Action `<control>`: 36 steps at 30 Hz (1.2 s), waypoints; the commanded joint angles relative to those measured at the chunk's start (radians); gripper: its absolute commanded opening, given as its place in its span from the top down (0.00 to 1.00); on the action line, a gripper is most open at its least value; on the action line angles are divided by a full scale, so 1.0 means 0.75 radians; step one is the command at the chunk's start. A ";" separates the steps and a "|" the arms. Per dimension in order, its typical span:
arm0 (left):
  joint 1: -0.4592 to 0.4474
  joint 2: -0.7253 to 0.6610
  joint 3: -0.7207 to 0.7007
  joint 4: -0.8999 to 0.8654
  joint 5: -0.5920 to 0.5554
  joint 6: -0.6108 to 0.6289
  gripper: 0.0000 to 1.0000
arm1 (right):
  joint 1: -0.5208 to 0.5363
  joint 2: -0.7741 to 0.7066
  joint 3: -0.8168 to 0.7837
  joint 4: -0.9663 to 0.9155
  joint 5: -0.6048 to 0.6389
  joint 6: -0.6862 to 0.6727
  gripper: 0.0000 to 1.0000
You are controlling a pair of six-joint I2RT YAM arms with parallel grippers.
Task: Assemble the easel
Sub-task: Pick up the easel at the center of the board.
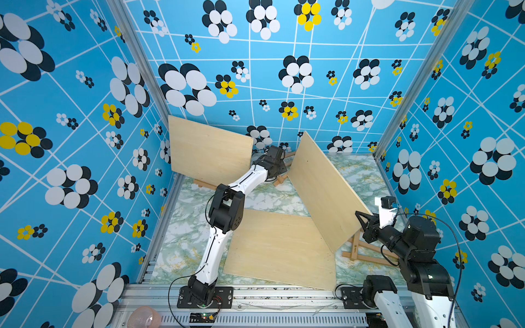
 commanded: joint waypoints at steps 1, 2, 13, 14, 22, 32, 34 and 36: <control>0.002 0.076 0.073 -0.140 -0.077 0.040 0.44 | 0.002 -0.078 0.069 -0.109 0.091 0.002 1.00; 0.003 0.079 0.071 -0.142 -0.081 0.038 0.44 | 0.001 -0.108 0.075 -0.141 0.087 0.014 1.00; 0.011 0.145 0.090 -0.221 -0.108 0.043 0.42 | 0.003 -0.190 0.040 -0.128 0.035 0.041 1.00; 0.011 0.154 0.098 -0.227 -0.112 0.044 0.42 | 0.004 -0.191 0.038 -0.122 0.027 0.041 1.00; 0.026 0.241 0.223 -0.297 -0.057 0.027 0.82 | 0.003 -0.205 -0.016 -0.089 -0.013 0.076 1.00; 0.063 0.110 0.094 -0.099 0.087 -0.046 1.00 | 0.002 -0.202 -0.037 -0.075 -0.009 0.057 1.00; 0.074 0.069 0.056 -0.029 0.137 -0.091 1.00 | 0.004 -0.206 -0.032 -0.084 -0.004 0.048 1.00; 0.080 0.039 0.045 0.038 0.180 -0.112 1.00 | 0.003 -0.215 -0.028 -0.096 -0.001 0.043 1.00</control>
